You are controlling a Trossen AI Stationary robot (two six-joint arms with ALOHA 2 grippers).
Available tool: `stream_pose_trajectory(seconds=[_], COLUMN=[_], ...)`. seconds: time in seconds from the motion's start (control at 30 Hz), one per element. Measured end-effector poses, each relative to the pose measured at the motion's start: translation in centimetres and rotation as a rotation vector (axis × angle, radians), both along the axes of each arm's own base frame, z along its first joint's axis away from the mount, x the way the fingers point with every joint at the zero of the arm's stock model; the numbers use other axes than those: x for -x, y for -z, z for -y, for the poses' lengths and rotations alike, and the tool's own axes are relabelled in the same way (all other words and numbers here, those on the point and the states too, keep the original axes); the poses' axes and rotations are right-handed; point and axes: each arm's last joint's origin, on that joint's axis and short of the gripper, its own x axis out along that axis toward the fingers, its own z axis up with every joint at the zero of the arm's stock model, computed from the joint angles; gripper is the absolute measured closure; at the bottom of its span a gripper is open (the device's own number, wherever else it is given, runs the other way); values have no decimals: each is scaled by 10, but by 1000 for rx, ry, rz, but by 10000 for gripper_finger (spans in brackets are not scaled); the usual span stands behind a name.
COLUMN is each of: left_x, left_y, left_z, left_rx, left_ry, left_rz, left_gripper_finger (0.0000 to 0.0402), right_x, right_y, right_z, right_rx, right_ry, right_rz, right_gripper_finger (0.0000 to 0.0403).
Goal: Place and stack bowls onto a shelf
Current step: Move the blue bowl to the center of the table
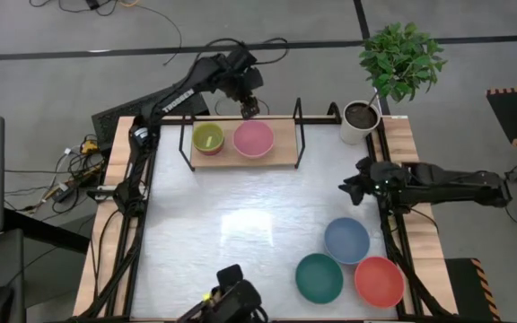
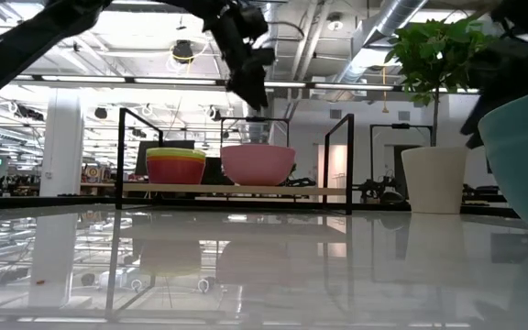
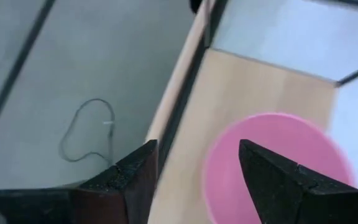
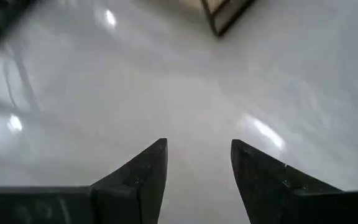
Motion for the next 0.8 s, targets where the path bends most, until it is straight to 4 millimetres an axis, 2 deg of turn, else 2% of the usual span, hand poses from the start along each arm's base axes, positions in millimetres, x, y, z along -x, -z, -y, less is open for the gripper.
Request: stream_pose_trajectory(seconds=[0.13,0.23,0.5,0.8], left_x=[10,15,25,34], left_y=[-20,-32,-65,-88], left_z=[10,19,49,71], left_rx=[51,101,142,59], left_ry=[-7,14,96,184], left_rz=[74,134,252,285], left_gripper_finger=[193,193,193,193], right_x=[-7,-17,-48,-63], right_y=[-18,-23,0,1], right_z=[-5,-9,-33,-52], right_rx=[-42,-76,-129,-127], right_ry=[-86,-149,-309,-375], right_rz=[-90,-163,-433,-512], right_gripper_finger=[200,200,200,200])
